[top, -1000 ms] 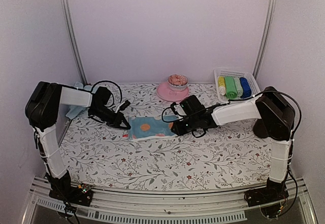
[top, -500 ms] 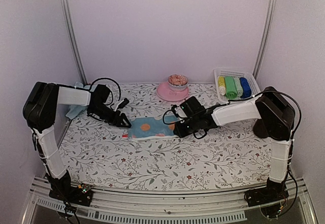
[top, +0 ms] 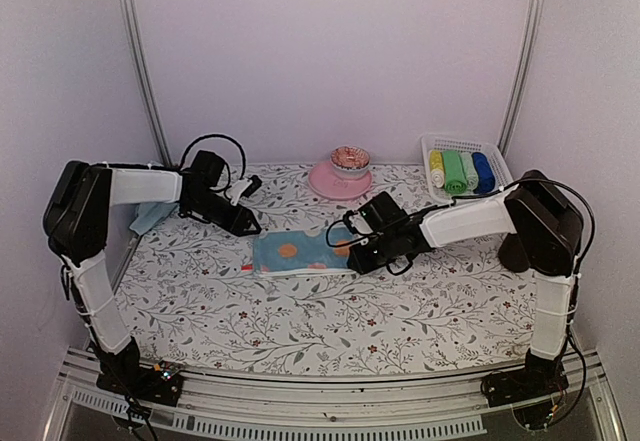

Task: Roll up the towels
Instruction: Smooth out the towel at the center of the board.

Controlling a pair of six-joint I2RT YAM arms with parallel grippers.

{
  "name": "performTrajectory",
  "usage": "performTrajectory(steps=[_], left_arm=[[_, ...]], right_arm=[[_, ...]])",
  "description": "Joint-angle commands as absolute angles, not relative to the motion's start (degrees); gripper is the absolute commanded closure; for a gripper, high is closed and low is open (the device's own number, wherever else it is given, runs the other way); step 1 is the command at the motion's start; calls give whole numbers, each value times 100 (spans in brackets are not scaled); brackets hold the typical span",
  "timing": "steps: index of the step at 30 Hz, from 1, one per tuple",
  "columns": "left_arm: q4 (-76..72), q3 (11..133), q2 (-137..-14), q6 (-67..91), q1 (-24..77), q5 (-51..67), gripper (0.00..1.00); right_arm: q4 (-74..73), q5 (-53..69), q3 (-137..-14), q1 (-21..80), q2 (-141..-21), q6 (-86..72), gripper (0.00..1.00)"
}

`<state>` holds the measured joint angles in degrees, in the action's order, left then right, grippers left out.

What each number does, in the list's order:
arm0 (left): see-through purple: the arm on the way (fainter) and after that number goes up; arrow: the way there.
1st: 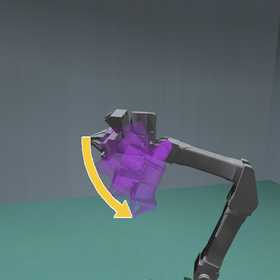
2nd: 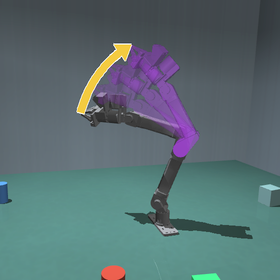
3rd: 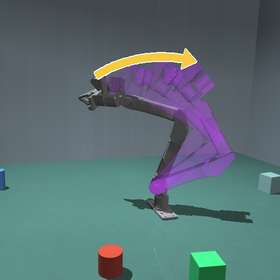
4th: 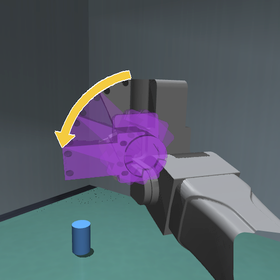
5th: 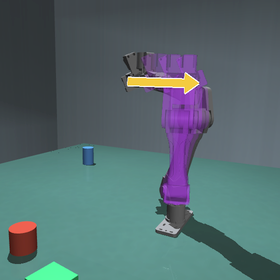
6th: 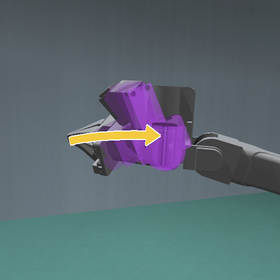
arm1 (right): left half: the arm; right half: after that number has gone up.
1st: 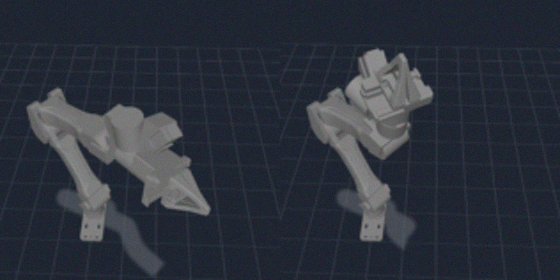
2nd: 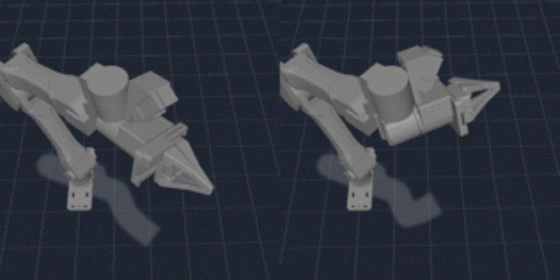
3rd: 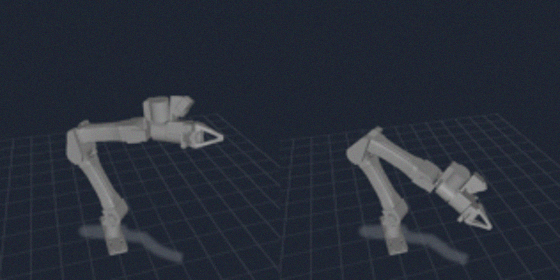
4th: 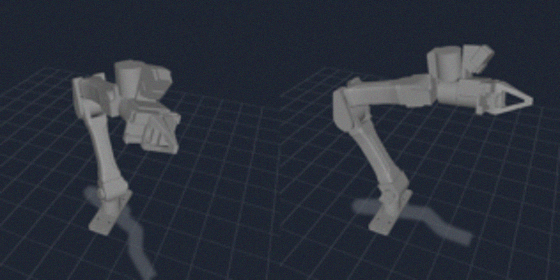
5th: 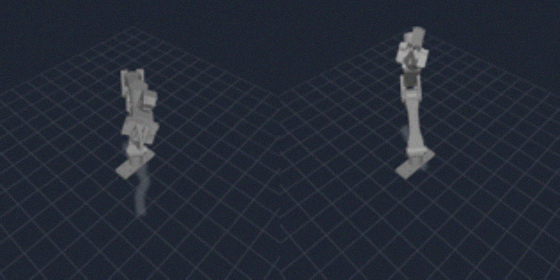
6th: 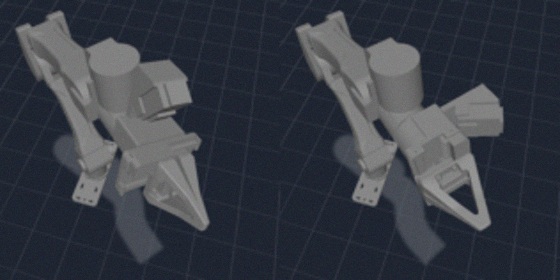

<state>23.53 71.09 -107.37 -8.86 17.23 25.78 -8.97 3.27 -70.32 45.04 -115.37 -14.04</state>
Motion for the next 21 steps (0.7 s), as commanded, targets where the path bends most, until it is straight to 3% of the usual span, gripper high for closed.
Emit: performTrajectory(steps=[1, 6, 21], left_arm=[[2054, 7280, -10988, -1041, 1989, 2072, 58], [1937, 7282, -11130, -1064, 2114, 1707, 64], [1728, 7190, -11160, -1189, 2162, 1471, 60]], right_arm=[[-1120, 273, -6868, 4396, -11304, -1409, 80], [-1097, 455, -7072, 4388, -11171, -1414, 80], [-669, 209, -8531, 4376, -11945, -1571, 80]])
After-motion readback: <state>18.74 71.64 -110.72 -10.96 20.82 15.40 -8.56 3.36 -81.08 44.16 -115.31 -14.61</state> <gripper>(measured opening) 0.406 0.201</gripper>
